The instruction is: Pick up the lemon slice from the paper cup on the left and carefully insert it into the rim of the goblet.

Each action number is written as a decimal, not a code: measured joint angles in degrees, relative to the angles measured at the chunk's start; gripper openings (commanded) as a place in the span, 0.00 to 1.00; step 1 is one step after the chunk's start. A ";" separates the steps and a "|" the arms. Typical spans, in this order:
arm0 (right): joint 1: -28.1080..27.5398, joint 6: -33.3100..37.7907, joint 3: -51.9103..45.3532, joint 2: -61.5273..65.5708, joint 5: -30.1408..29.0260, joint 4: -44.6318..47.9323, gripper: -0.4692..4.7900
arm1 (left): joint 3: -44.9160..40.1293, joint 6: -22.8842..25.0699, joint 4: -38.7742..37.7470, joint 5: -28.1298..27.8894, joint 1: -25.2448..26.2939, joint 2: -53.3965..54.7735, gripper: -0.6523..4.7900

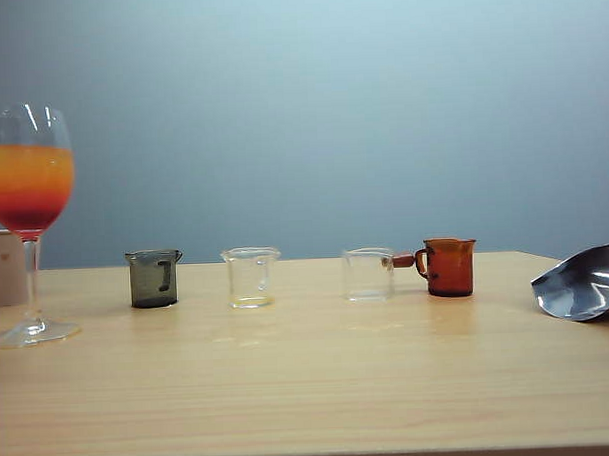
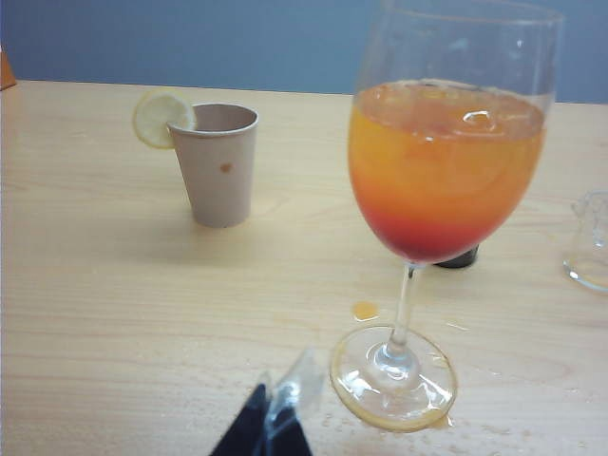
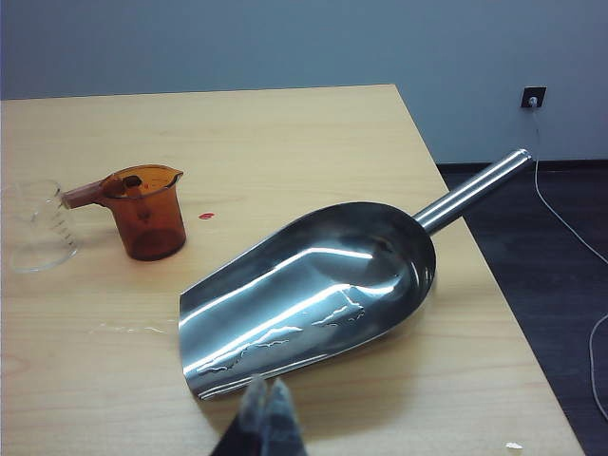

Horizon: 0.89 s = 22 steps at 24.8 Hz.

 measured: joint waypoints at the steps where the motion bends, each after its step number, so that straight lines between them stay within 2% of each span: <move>1: 0.00 0.00 0.00 -0.02 0.00 0.00 0.07 | 0.00 0.00 -0.02 0.00 0.00 0.00 0.11; 11: 0.00 -0.04 0.00 -0.02 0.00 -0.28 0.07 | -0.02 0.00 -0.09 -0.20 0.02 0.00 0.11; 13: 0.02 0.07 1.09 0.00 -0.59 0.76 0.07 | 0.74 -1.90 -0.28 -0.15 0.00 0.04 0.11; 18: 0.00 2.75 14.93 4.57 1.99 -3.39 0.07 | 10.29 -3.21 -0.94 -2.25 0.00 0.24 0.11; 22: 0.00 2.82 26.86 17.38 -2.32 -5.22 0.07 | 19.61 0.61 -6.80 -2.47 0.00 6.12 0.11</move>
